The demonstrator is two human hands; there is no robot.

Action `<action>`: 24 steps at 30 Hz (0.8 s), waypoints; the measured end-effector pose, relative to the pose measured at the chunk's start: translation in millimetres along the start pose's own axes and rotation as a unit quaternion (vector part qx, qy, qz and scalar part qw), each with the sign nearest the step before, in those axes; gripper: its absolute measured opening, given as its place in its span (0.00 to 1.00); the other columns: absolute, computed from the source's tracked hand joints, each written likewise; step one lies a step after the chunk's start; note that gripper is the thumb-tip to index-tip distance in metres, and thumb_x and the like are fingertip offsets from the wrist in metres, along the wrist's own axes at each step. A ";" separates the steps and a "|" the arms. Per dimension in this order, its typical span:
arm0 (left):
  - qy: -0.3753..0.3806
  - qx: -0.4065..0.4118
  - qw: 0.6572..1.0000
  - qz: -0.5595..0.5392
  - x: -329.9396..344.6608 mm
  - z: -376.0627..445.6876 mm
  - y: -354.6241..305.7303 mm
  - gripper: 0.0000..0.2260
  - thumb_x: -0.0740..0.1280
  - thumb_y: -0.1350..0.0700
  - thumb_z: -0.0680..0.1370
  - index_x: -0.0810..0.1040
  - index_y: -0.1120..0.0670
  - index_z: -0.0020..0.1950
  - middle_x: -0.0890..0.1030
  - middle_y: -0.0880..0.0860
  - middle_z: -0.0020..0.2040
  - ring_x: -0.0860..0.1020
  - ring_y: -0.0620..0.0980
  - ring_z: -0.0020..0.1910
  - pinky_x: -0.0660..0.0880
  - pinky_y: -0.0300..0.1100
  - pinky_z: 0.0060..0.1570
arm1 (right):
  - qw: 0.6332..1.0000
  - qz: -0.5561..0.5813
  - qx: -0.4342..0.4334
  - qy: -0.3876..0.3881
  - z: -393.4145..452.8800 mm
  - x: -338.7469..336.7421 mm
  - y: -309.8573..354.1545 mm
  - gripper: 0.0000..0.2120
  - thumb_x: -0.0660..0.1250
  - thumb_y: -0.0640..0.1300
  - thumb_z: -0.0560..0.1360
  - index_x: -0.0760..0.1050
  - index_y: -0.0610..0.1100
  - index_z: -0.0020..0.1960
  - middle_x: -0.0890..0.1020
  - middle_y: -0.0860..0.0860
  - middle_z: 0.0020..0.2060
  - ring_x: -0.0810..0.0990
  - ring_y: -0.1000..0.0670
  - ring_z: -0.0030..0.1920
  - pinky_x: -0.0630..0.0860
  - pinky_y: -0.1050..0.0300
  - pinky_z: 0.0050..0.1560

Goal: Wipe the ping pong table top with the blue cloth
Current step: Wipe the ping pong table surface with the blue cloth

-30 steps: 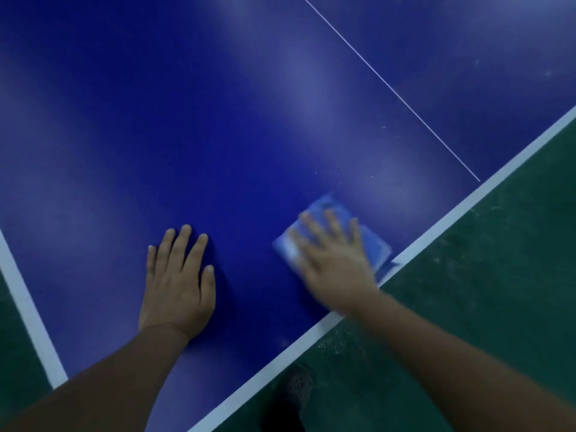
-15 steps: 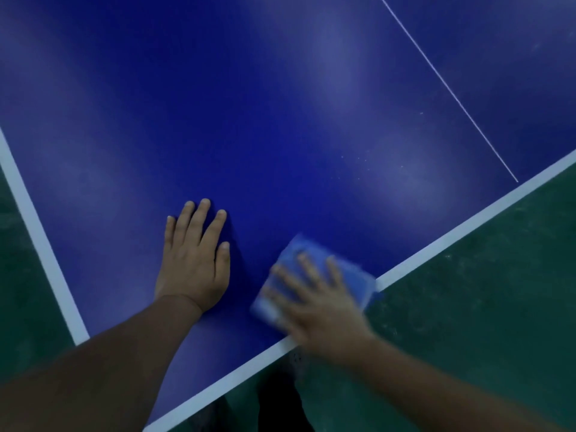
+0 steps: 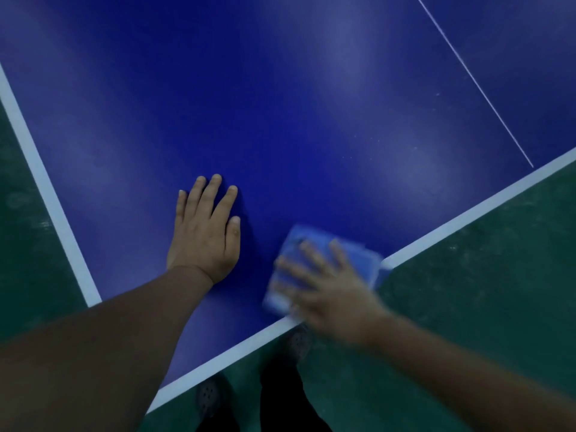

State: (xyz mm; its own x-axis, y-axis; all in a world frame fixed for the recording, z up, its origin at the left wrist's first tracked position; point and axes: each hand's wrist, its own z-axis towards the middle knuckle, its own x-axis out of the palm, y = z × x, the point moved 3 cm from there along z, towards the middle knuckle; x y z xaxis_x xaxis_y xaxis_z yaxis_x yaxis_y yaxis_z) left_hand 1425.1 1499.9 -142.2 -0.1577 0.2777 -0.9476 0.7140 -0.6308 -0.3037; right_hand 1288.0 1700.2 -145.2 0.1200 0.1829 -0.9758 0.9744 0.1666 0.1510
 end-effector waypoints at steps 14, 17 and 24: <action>-0.001 0.001 1.000 -0.006 -0.5 -0.5 0.4 0.27 0.46 0.47 0.81 0.63 0.55 0.78 0.58 0.56 0.80 0.50 0.55 0.80 0.42 0.56 0.78 | 0.996 0.011 0.086 -0.020 4.2 -7.7 -62.9 0.24 0.47 0.61 0.83 0.61 0.58 0.77 0.62 0.51 0.79 0.54 0.38 0.79 0.46 0.29 0.74; 0.000 -0.001 1.000 -0.001 0.9 -1.1 1.4 0.27 0.47 0.47 0.82 0.63 0.55 0.78 0.58 0.56 0.80 0.50 0.55 0.80 0.43 0.56 0.78 | 0.915 0.041 0.401 -0.019 -27.8 -22.0 -161.1 0.29 0.38 0.65 0.80 0.51 0.62 0.79 0.52 0.55 0.81 0.45 0.44 0.81 0.42 0.31 0.76; 0.000 0.001 1.000 -0.014 -1.6 -0.7 1.0 0.27 0.46 0.47 0.81 0.64 0.55 0.78 0.57 0.56 0.80 0.50 0.55 0.80 0.44 0.57 0.78 | 0.936 0.006 0.342 -0.078 49.5 -13.9 -71.1 0.25 0.44 0.59 0.83 0.59 0.56 0.78 0.60 0.50 0.79 0.52 0.39 0.80 0.44 0.29 0.75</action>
State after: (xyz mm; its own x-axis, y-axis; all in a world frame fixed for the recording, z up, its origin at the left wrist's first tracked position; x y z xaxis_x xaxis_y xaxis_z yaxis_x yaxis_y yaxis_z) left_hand 1426.6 1499.3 -141.0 -0.1775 0.2959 -0.9386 0.7074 -0.6246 -0.3307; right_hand 1226.4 1637.8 -150.2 0.1067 0.0290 -0.9939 0.8602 -0.5040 0.0776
